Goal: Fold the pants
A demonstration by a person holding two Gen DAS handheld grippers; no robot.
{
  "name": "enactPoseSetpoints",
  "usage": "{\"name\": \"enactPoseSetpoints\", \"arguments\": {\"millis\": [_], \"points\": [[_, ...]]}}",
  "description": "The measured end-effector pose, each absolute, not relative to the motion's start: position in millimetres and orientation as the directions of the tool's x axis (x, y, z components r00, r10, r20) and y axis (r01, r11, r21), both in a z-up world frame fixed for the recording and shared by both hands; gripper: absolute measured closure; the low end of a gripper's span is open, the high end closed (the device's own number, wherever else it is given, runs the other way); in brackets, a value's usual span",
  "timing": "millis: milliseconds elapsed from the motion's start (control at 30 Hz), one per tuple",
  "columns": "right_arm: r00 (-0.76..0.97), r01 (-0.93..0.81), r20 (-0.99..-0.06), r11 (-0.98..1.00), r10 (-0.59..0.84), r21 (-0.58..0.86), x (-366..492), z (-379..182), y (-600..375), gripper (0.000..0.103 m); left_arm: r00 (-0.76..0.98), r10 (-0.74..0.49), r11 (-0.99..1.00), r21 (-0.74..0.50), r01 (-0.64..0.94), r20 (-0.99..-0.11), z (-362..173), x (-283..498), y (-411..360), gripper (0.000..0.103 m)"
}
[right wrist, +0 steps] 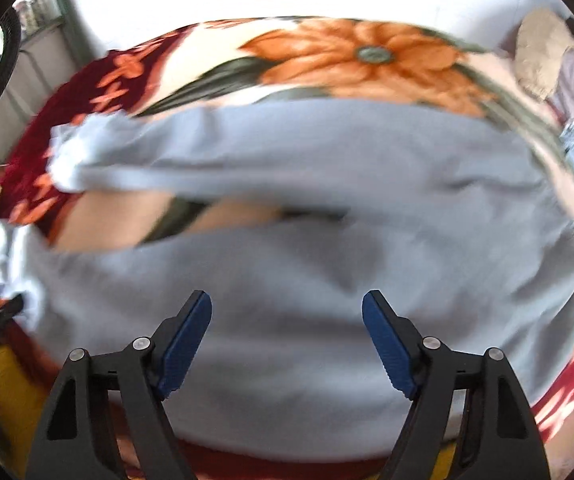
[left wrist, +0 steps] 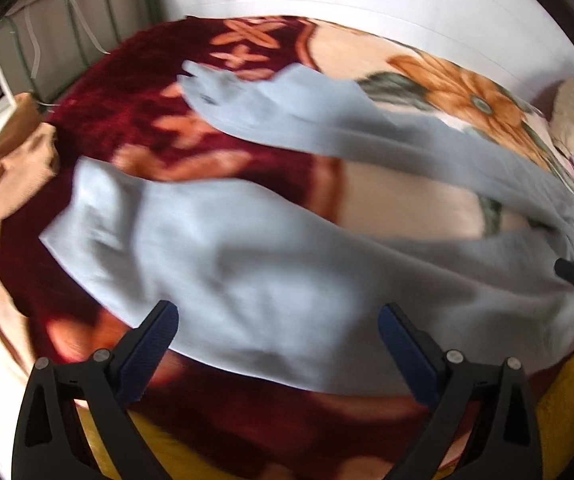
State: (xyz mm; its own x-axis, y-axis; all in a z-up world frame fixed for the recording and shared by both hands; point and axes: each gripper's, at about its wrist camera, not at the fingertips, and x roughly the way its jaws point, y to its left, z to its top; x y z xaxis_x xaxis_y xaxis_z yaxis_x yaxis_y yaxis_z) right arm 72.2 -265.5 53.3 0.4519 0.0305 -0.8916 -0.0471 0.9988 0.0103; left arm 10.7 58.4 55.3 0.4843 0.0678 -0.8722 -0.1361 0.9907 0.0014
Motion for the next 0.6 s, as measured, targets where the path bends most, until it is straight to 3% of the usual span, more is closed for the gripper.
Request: {"name": "enactPoseSetpoints", "arguments": {"millis": [367, 433, 467, 500, 533, 600], "points": [[0.409, -0.135, -0.913, 0.989, -0.004, -0.065, 119, 15, -256, 0.022, 0.426, 0.190, 0.955, 0.065, -0.290, -0.884, 55, 29, 124, 0.001], [0.427, -0.122, -0.904, 0.991, -0.002, -0.060, 121, 18, -261, 0.036, 0.422, 0.203, 0.950, 0.074, -0.302, -0.884, 54, 34, 130, 0.001], [0.440, -0.105, -0.898, 0.992, -0.020, -0.073, 123, 22, -264, 0.053, 0.420, 0.207, 0.949, 0.076, -0.306, -0.883, 54, 36, 133, 0.001], [0.449, -0.088, -0.893, 0.992, -0.043, -0.092, 125, 25, -268, 0.077, 0.418, 0.211, 0.947, 0.079, -0.310, -0.884, 53, 37, 134, 0.001], [0.458, -0.062, -0.885, 0.990, -0.083, -0.126, 128, 28, -271, 0.090, 0.413, 0.216, 0.945, 0.083, -0.318, -0.885, 52, 40, 138, 0.001], [0.465, -0.029, -0.883, 0.995, -0.067, -0.091, 136, 33, -281, 0.093, 0.406, 0.224, 0.940, 0.087, -0.329, -0.886, 50, 43, 142, 0.001]]}}
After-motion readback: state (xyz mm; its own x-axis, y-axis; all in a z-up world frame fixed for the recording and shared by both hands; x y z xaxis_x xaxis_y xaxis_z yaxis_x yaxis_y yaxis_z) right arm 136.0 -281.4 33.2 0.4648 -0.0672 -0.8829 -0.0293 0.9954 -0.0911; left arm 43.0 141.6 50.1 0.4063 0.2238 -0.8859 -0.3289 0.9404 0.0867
